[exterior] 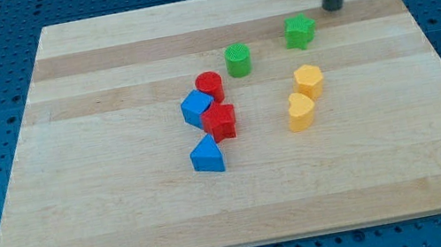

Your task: Move green star to green circle

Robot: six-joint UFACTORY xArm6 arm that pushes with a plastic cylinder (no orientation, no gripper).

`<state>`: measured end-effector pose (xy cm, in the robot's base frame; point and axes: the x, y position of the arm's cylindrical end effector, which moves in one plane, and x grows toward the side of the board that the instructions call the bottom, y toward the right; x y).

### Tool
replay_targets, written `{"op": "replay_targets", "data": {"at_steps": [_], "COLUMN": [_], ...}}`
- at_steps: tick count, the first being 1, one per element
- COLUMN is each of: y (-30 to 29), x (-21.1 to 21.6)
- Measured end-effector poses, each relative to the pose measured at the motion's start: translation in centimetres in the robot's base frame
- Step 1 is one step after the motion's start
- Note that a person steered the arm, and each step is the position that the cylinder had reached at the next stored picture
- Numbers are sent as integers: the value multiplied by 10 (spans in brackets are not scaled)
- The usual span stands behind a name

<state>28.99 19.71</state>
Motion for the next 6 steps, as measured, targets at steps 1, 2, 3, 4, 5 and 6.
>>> {"op": "replay_targets", "data": {"at_steps": [1, 2, 3, 4, 5, 6], "y": [0, -19, -52, -84, -118, -151], "x": [16, 24, 24, 24, 26, 35]}}
